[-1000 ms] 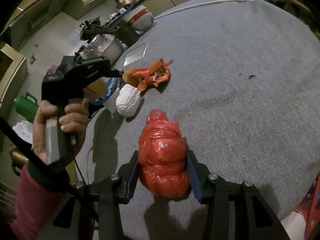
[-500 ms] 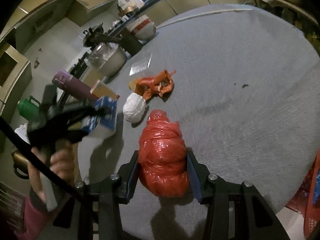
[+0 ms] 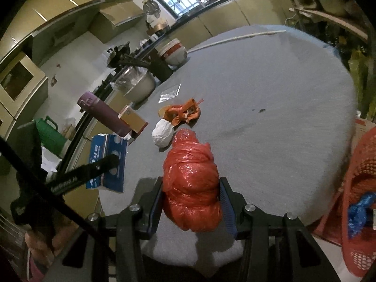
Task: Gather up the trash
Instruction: 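Drop the red bag into the basket with the right tool while the left carries the toothpaste box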
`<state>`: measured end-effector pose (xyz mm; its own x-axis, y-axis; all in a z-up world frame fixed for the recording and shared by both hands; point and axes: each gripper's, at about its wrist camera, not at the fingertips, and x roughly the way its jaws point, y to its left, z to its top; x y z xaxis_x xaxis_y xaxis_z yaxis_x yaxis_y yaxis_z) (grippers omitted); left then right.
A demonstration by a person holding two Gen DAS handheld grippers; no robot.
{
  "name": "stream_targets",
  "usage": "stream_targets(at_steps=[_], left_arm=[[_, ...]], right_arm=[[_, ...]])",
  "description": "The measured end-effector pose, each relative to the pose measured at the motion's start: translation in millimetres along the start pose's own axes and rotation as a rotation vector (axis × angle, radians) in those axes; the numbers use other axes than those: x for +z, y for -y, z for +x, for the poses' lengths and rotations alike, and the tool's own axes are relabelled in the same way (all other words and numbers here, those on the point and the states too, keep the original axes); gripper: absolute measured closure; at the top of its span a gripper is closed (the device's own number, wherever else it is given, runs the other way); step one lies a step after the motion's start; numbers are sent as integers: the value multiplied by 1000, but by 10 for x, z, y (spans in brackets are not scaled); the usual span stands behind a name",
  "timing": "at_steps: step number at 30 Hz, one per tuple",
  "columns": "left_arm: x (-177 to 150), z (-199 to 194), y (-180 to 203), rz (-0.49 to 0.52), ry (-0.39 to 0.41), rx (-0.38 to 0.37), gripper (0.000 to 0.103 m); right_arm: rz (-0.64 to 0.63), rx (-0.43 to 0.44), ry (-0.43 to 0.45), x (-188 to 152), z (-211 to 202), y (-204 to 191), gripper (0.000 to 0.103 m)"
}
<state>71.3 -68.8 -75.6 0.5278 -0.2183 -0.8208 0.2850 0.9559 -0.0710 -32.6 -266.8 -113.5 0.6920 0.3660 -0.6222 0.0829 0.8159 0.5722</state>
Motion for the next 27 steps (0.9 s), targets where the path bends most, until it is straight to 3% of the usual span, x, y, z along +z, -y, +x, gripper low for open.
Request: stream_targets(at_steps=[15, 27], left_arm=[[-307, -258, 824, 206, 38, -102, 46], [-364, -364, 1313, 318, 64, -49, 46]], right_arm=[[30, -54, 135, -141, -812, 498, 55], [70, -100, 200, -193, -1168, 769, 55]])
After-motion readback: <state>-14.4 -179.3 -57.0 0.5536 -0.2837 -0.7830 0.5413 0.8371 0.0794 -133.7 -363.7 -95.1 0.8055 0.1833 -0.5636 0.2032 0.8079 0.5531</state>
